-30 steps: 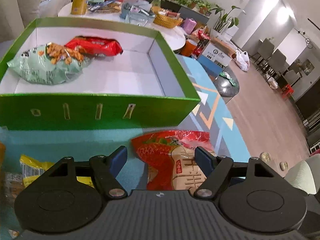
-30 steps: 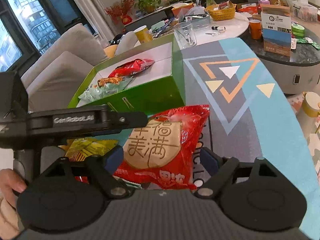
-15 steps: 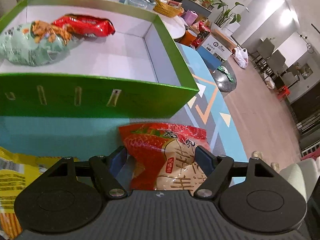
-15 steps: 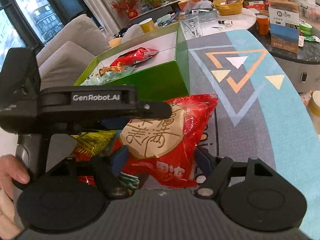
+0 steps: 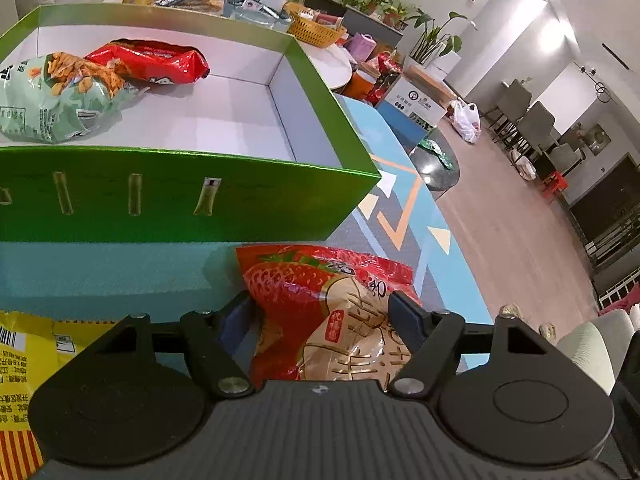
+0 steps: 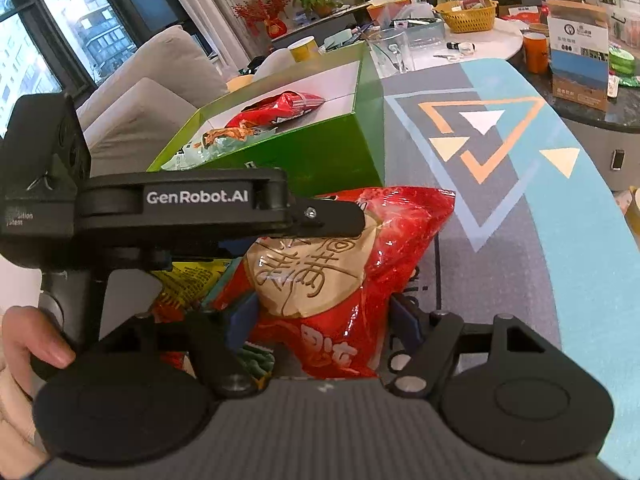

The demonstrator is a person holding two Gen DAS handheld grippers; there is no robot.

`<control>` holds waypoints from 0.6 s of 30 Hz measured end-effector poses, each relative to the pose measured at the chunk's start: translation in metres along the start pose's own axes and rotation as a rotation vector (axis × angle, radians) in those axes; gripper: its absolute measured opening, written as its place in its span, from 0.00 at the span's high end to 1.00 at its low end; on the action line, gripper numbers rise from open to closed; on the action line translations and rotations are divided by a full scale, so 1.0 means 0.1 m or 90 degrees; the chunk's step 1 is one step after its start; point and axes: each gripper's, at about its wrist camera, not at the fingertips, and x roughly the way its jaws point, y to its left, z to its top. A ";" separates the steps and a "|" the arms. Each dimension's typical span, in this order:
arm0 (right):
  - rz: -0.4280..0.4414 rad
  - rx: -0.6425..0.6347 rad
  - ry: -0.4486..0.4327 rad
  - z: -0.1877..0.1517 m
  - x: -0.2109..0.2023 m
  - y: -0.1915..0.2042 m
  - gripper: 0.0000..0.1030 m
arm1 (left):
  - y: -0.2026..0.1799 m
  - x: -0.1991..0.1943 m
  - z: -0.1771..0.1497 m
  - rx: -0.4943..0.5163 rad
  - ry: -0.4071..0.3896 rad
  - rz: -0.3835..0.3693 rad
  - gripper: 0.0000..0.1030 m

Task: Organize snacks
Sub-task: 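Close the right gripper on the red biscuit packet and lift it, then carry the red biscuit packet with the right gripper over the green box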

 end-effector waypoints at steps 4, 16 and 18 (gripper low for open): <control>-0.008 -0.017 -0.016 -0.03 -0.02 0.04 0.25 | 0.00 -0.02 -0.04 0.005 -0.005 -0.011 0.42; -0.019 -0.042 -0.039 -0.05 -0.06 0.10 0.32 | -0.06 -0.08 -0.07 0.030 -0.010 -0.027 0.53; -0.021 -0.041 -0.038 -0.05 -0.07 0.11 0.32 | -0.08 -0.08 -0.07 0.031 -0.009 -0.029 0.53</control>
